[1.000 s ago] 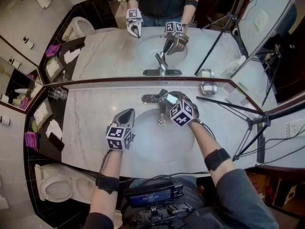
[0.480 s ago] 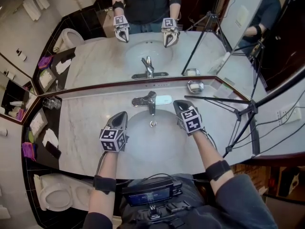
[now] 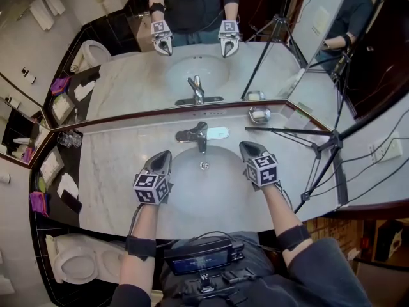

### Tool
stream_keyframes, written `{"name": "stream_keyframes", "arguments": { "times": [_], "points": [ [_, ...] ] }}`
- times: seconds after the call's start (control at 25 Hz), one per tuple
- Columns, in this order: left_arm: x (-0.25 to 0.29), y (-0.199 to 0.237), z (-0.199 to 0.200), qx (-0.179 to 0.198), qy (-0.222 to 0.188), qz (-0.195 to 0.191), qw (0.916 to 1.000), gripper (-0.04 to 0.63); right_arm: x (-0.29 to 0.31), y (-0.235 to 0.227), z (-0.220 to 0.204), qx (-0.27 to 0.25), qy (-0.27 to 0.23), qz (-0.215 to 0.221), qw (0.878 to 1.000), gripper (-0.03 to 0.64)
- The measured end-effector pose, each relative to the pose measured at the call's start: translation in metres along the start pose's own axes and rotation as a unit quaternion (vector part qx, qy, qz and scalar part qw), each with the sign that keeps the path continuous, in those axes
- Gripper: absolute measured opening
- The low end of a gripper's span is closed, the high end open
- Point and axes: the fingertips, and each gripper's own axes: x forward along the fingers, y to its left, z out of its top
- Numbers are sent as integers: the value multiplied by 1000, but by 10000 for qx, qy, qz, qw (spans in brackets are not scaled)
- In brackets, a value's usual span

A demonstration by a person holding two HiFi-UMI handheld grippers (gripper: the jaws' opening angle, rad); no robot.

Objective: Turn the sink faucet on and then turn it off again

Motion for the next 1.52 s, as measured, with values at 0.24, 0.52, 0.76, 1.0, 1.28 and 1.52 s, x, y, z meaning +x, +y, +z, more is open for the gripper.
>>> {"name": "stream_keyframes", "arguments": {
  "times": [0.24,0.52,0.76,1.0,1.28,1.52],
  "points": [
    [2,-2,0,126,-6,-4,9999,-6,-1,-3,-7,26,16,-72,10000,18],
    [5,-4,0,218,30,-26,9998,-6,8,-4,-8,-68,18,-100,9999,19],
    [6,1,0,212,60,66,9997,-6,24,-9,2,-635,142,-406,9971,21],
    [4,10,-1,203,92,166,9996,-6,60,20,16,-1900,240,-173,9813,99],
    [3,20,-3,176,104,265,9994,-6,103,61,21,-3277,402,282,9435,166],
    [3,25,-5,152,93,309,9994,-6,138,81,20,-4199,597,525,9041,222]
  ]
}}
